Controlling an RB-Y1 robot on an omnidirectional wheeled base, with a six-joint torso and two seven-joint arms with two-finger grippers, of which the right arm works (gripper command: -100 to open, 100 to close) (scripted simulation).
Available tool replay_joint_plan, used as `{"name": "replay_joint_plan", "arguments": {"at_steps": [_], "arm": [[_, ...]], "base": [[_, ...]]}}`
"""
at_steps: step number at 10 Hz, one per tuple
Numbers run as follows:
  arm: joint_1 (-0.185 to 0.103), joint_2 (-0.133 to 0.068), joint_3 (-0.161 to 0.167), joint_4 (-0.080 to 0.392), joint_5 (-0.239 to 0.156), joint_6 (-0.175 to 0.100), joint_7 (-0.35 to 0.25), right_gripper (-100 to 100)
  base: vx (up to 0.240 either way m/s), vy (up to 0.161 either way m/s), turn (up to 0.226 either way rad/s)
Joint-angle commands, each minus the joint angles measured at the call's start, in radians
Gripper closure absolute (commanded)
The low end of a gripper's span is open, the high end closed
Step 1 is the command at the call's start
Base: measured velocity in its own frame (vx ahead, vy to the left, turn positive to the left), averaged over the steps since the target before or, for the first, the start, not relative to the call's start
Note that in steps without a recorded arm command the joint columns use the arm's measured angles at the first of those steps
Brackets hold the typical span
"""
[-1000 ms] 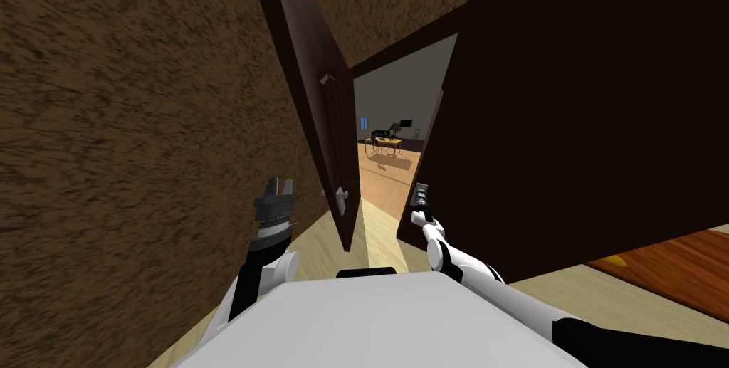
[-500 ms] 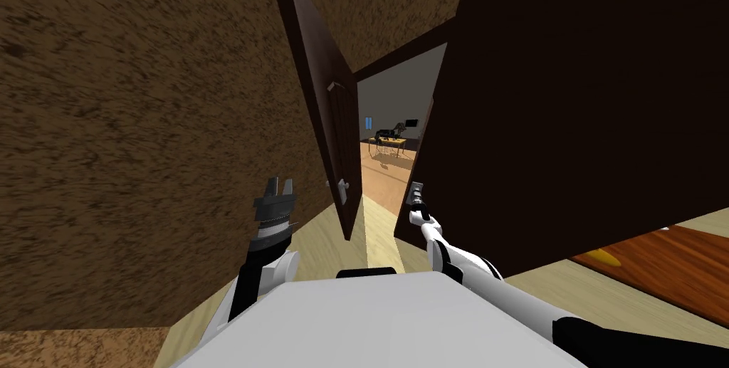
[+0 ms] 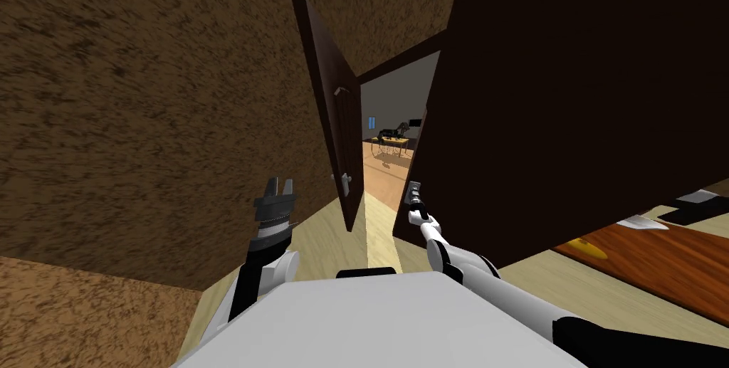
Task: Pull the door open
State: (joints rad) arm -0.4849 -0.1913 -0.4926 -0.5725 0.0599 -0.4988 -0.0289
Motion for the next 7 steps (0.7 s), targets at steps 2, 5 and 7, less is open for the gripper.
{"name": "replay_joint_plan", "arguments": {"at_steps": [2,5,7], "arm": [[0.004,-0.005,0.027,0.005,0.006,-0.001,-0.023,100],[0.005,-0.011,0.059,0.008,0.012,-0.003,-0.050,100],[0.006,-0.015,0.078,0.009,0.017,-0.004,-0.065,100]], "base": [[-0.204,-0.043,0.087],[-0.210,-0.063,0.094],[-0.216,-0.057,0.089]]}}
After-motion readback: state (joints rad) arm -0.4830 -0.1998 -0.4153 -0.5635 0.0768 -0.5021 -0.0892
